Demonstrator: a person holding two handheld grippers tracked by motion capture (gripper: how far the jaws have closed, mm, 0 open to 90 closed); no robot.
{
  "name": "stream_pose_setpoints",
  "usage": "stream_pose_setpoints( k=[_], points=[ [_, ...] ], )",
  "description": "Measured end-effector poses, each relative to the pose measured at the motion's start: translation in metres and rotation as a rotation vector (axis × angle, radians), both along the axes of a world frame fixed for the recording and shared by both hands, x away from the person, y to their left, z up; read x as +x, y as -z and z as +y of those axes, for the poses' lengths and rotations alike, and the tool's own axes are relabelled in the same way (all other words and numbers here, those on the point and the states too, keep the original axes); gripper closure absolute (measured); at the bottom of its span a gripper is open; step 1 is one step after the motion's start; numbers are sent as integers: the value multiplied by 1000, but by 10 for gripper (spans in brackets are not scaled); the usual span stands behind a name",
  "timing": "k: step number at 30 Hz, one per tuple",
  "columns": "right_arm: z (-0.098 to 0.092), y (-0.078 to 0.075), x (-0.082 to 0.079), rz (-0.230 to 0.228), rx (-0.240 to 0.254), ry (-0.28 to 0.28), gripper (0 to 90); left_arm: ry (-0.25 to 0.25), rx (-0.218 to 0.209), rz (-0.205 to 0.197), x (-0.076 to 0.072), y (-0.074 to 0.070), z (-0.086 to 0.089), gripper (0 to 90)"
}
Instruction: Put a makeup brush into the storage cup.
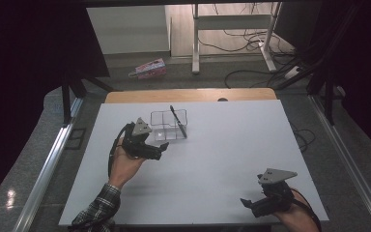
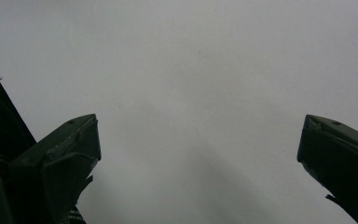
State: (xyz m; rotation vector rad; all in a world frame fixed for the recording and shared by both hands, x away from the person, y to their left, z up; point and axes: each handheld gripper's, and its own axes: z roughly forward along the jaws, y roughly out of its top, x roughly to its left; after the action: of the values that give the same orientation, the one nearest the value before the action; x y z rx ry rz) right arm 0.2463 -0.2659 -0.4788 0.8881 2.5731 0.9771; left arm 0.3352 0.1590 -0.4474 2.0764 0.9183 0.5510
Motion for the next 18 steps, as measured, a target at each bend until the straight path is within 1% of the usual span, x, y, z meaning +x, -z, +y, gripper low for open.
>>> stream_pose_setpoints(
  k=[3,6,14,18],
  points=[
    [0,0,0,0,-2,1,0,2,3,-1,-3,1,0,0],
    [0,0,0,0,1,1,0,6,-4,1,-5,1,1,0],
    [0,-1,0,-3,7,3,0,-7,-9,17,-10,5,7,0],
    [0,-1,0,-3,6,3,0,-10,-11,18,-13,6,11,0]
  ],
)
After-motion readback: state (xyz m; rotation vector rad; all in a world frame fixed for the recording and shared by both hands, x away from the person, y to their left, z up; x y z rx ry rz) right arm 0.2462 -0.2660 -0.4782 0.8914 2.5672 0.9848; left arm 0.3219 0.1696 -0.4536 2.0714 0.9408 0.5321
